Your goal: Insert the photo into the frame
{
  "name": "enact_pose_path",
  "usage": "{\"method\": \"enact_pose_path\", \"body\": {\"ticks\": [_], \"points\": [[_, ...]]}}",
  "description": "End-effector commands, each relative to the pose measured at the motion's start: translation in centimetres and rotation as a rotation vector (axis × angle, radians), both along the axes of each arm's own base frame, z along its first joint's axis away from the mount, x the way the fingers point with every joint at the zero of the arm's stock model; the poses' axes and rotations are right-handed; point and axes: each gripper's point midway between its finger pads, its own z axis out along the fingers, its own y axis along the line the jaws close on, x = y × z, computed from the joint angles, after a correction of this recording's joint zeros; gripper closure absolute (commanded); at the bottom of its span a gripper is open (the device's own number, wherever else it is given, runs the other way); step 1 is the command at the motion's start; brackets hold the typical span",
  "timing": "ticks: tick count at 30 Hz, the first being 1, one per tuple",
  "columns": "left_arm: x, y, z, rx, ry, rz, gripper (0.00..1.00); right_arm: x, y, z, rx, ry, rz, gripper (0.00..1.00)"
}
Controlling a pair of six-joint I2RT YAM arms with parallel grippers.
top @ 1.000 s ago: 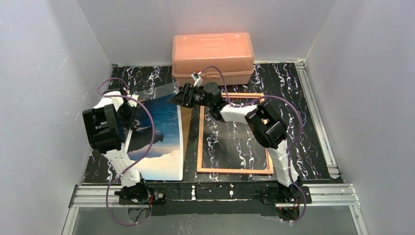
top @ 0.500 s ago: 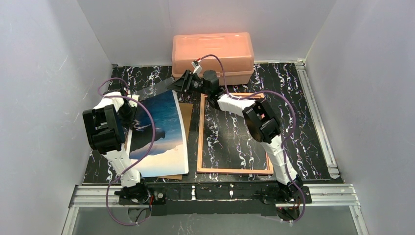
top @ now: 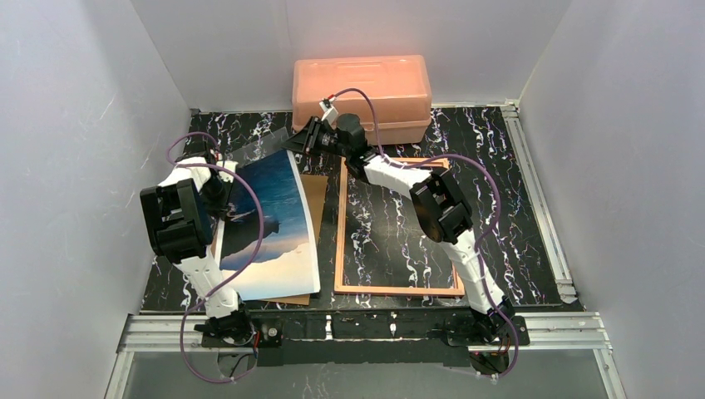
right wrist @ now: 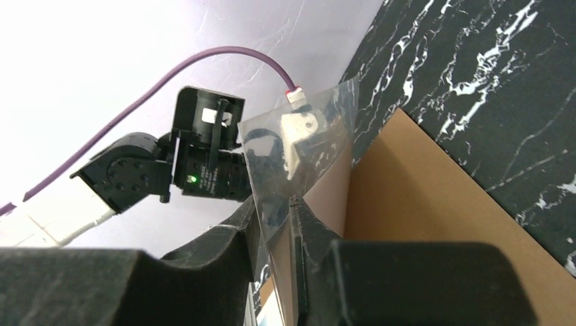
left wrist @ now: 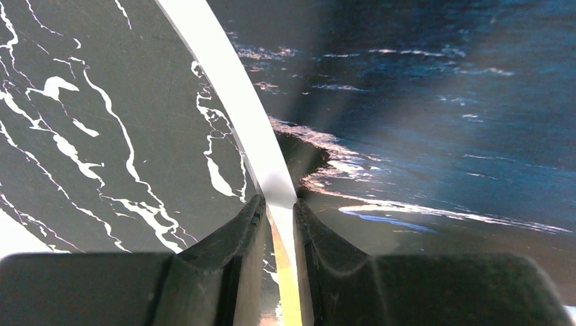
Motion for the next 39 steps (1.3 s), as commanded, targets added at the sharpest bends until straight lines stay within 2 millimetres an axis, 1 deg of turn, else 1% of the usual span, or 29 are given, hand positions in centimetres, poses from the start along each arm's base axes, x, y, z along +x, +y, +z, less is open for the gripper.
{"method": "enact_pose_path", "body": {"ticks": [1,3,4,6,8,12,15,16,18,20,22,25,27,28,30,32,35,39], "points": [[-0.9,0.0,-1.5,-0.004,0.024,-0.019,0.80,0.6,1.2,3.3,0.053,-0.080,-0.021,0.71],[-1.0,0.0,-1.4,-0.005,0.024,-0.023,0.81,0.4,1.7,3.3,0.058,-0.076,-0.012,0.71],[-1.0,-0.1,-1.4,-0.007,0.024,-0.025,0.81,0.4,1.9,3.2,0.061,-0.075,-0.011,0.68],[-1.1,-0.1,-1.5,-0.007,0.026,-0.029,0.81,0.5,2.3,3.2,0.071,-0.077,-0.011,0.56],[-1.1,0.0,-1.5,-0.007,0.028,-0.030,0.82,1.0,2.6,3.0,0.062,-0.073,-0.026,0.55],[-1.1,0.0,-1.4,-0.006,0.024,-0.036,0.83,1.5,3.2,2.7,0.038,-0.060,-0.033,0.65],[-1.1,-0.1,-1.4,-0.010,0.022,-0.038,0.83,1.5,3.0,2.6,0.033,-0.058,-0.042,0.67],[-1.1,-0.1,-1.5,-0.010,0.022,-0.038,0.83,1.5,3.0,2.8,0.036,-0.061,-0.045,0.69],[-1.1,-0.1,-1.5,-0.011,0.025,-0.038,0.83,1.6,2.8,3.2,0.038,-0.069,-0.055,0.76],[-1.2,-0.1,-1.4,-0.011,0.025,-0.038,0.83,1.5,2.6,4.0,0.041,-0.081,-0.067,0.89],[-1.1,-0.2,-1.1,-0.018,0.020,-0.032,0.83,1.3,2.2,4.8,0.040,-0.100,-0.079,0.93],[-0.8,-0.8,0.4,-0.104,-0.001,0.004,0.81,0.8,1.1,6.2,0.022,-0.140,-0.107,0.94],[-0.5,-1.2,2.0,-0.183,-0.016,0.037,0.74,0.6,0.1,7.0,-0.002,-0.171,-0.136,0.94],[-0.6,-1.3,2.8,-0.222,-0.018,0.048,0.70,0.3,-0.5,8.1,-0.004,-0.197,-0.153,0.94],[-0.6,-1.8,4.3,-0.282,-0.029,0.049,0.64,0.0,-1.5,8.3,-0.035,-0.221,-0.178,0.94],[-1.2,-2.3,5.0,-0.307,-0.021,0.019,0.59,-0.4,-2.3,8.9,-0.050,-0.247,-0.191,0.94],[-2.5,-2.9,4.6,-0.315,-0.002,-0.022,0.56,-1.1,-3.3,9.4,-0.065,-0.261,-0.203,0.93],[-4.6,-3.1,3.2,-0.308,0.042,-0.050,0.56,-1.9,-4.1,9.5,-0.067,-0.264,-0.205,0.92]]}}
